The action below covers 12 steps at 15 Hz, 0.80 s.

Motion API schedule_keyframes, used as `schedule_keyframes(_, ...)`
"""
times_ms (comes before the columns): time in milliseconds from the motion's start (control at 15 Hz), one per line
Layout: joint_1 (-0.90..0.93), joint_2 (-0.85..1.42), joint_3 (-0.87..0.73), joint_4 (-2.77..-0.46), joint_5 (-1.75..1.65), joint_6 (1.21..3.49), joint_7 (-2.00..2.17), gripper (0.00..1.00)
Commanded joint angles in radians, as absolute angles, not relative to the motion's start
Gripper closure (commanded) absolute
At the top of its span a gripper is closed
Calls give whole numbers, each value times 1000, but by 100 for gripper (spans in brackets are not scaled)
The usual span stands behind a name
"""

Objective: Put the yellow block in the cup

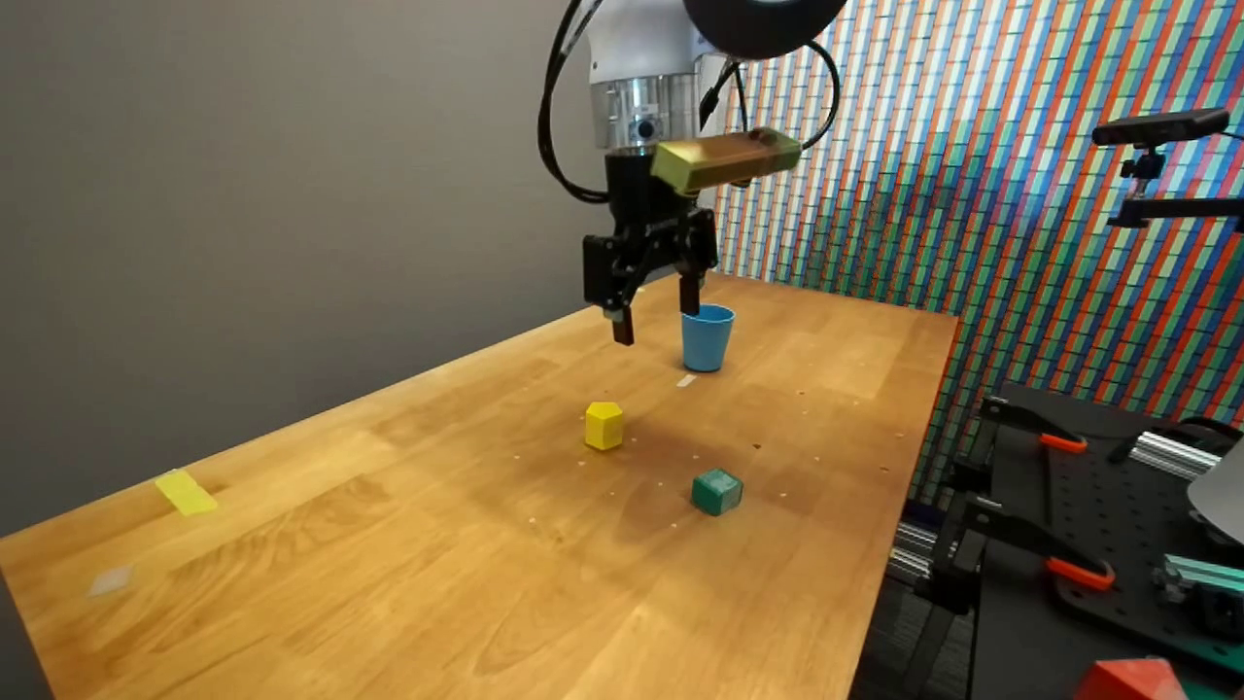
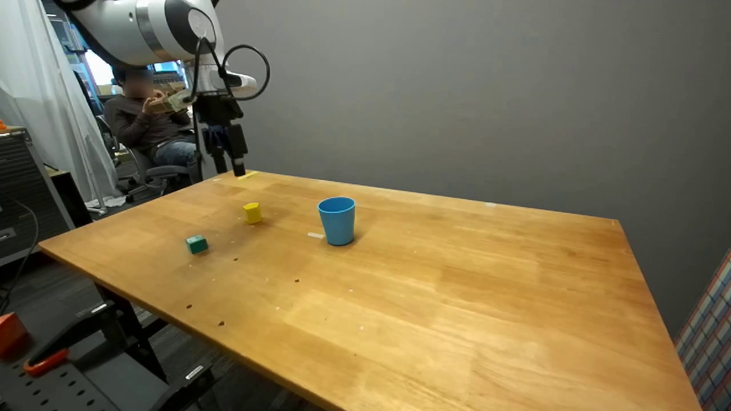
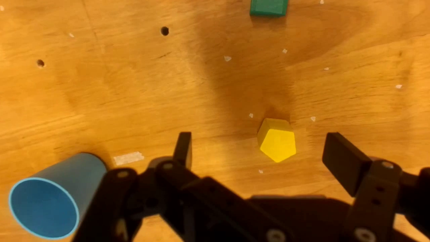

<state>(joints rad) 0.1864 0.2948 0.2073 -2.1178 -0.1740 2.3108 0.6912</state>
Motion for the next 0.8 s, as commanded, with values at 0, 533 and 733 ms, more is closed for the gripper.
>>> schedule_keyframes(0,224,401,168,-2016,-110,2346,667,0)
schedule_keyframes(533,276,552,138,-1911,-25,2393,656,0)
schedule_keyframes(733,326,597,91,-1887,-71,2415,691,0)
